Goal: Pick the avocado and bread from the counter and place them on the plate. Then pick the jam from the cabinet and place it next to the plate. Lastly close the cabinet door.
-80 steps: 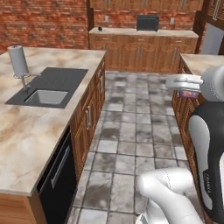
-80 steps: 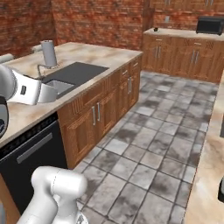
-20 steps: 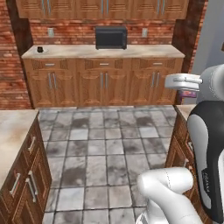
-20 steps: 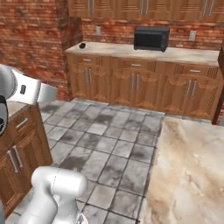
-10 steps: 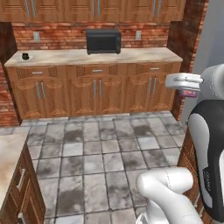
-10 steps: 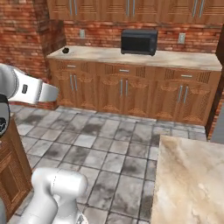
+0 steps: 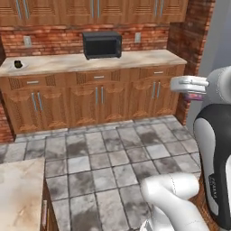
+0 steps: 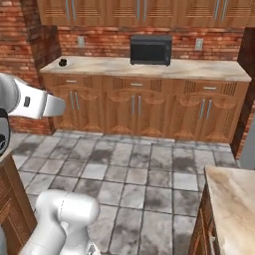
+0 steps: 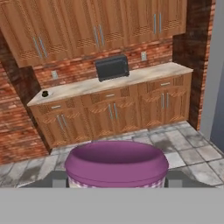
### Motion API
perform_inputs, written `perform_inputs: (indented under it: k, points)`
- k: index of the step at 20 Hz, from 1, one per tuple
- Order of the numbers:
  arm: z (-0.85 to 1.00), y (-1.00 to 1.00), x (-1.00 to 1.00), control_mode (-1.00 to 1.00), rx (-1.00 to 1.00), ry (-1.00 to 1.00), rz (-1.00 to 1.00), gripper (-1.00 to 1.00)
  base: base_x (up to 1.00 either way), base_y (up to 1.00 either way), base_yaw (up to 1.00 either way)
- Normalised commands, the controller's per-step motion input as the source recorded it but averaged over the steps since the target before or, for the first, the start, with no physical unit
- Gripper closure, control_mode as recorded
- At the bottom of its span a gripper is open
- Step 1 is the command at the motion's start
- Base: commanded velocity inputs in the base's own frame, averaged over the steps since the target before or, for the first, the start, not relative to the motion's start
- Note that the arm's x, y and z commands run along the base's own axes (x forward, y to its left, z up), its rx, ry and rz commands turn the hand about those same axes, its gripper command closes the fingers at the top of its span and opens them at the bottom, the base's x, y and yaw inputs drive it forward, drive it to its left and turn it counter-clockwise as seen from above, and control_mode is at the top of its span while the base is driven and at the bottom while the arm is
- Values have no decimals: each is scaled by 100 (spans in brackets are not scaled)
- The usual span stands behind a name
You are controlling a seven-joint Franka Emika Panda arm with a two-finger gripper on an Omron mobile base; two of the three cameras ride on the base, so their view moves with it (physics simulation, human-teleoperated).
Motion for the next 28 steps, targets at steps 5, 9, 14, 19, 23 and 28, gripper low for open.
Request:
perform_inputs:
  k: [5,9,14,19,23,28]
  points:
    - [0,0,0,100,0,0,0,100,82,5,-2]
    - [0,0,0,100,0,0,0,100,95,0,0]
    - [0,0,0,100,0,0,0,100,81,5,0]
    - [0,0,0,100,0,0,0,100,74,26,0]
    - [0,0,0,100,0,0,0,100,83,29,1]
    - [0,0,0,100,0,0,0,100,87,25,9]
